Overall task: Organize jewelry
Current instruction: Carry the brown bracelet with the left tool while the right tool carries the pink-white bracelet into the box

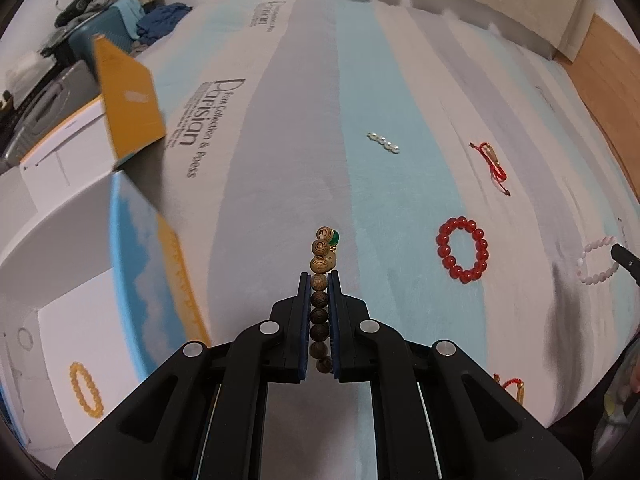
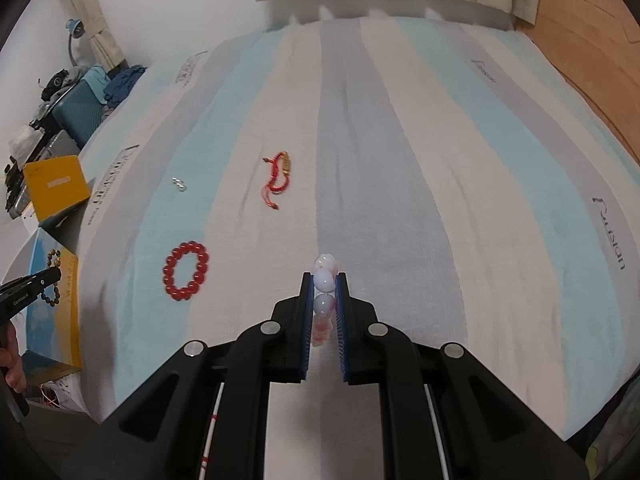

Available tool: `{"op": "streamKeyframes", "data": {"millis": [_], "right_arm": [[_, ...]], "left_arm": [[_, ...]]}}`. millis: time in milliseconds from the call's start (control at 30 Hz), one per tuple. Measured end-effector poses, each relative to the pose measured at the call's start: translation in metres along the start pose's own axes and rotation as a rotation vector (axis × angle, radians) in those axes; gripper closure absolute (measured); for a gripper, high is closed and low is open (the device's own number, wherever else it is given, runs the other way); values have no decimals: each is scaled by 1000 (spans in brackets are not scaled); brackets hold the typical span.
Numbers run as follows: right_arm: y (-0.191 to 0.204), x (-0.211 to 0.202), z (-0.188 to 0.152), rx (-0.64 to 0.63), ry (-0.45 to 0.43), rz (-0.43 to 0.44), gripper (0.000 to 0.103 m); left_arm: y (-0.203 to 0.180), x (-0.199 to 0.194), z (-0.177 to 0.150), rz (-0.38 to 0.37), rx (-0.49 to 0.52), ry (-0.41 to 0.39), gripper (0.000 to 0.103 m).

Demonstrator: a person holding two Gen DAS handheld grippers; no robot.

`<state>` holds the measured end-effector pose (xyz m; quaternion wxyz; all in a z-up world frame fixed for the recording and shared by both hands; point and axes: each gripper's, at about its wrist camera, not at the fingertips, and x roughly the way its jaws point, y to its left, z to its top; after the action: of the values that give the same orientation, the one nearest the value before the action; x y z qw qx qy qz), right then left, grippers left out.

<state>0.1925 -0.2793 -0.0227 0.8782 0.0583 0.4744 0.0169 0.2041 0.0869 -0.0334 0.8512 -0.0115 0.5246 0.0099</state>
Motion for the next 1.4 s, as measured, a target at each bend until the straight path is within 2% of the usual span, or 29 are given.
{"op": "streamKeyframes", "data": {"millis": [233, 500, 900, 1400], "right_arm": [[29, -25, 7, -44, -45, 15, 93], [86, -51, 15, -105, -92, 78, 93], [220, -79, 8, -267, -128, 204, 93], [380, -87, -32, -461, -99, 333, 93]], "left_arm": [[25, -29, -11, 0, -24, -25, 96], [62, -65, -18, 30, -48, -65, 96], [150, -101, -50, 99, -141, -75, 96], [246, -121, -97, 154, -259, -55, 96]]}}
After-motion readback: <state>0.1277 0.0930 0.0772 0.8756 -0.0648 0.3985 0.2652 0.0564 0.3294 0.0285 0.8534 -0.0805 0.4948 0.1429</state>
